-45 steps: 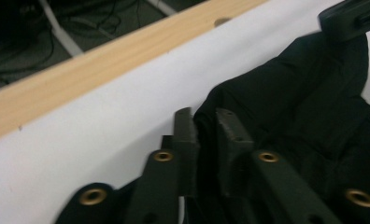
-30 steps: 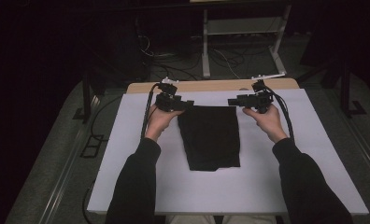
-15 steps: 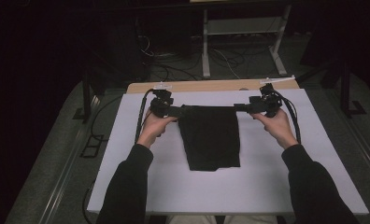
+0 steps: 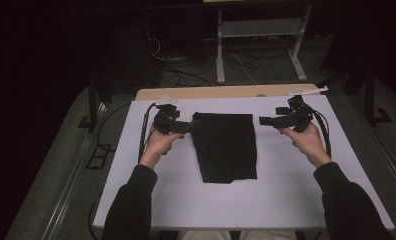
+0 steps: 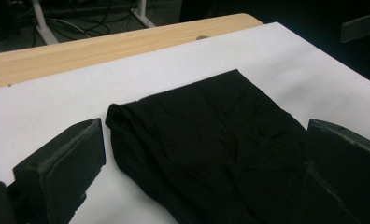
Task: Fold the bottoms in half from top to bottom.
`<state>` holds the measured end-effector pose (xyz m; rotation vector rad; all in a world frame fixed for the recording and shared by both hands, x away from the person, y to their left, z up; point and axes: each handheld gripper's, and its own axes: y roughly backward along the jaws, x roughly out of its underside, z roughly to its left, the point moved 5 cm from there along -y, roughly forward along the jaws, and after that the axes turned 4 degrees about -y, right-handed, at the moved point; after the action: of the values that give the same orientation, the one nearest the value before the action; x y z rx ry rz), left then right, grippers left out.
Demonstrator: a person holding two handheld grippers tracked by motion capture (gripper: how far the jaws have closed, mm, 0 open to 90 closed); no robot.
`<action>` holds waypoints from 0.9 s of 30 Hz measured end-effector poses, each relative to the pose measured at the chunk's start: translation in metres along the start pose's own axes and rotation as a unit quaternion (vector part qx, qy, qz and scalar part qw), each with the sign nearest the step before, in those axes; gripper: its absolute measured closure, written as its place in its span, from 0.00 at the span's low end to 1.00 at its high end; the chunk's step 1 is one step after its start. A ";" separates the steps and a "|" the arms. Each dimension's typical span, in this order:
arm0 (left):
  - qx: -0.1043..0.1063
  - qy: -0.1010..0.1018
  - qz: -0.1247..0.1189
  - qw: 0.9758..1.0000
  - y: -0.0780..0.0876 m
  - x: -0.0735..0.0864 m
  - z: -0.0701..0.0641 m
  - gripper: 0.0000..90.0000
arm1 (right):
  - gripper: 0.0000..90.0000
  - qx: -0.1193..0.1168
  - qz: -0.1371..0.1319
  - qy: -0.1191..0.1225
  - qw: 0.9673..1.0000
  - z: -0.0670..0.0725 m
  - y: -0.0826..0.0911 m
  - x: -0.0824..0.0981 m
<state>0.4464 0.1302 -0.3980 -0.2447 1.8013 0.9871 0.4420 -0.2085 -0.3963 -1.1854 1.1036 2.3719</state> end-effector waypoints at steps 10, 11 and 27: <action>-0.002 -0.001 -0.011 1.000 0.020 0.009 0.001 0.00 | 0.00 0.003 0.001 0.002 1.000 0.000 0.011 0.015; -0.003 -0.001 -0.012 1.000 0.021 0.010 0.001 0.00 | 0.00 0.003 0.002 0.001 1.000 0.000 0.012 0.016; -0.005 -0.005 -0.030 1.000 0.045 0.029 -0.004 0.00 | 0.00 0.009 -0.021 -0.009 1.000 -0.007 0.043 0.039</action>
<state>0.4048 0.1634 -0.3990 -0.2962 1.7701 0.9532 0.3985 -0.2467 -0.4072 -1.1682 1.0834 2.3314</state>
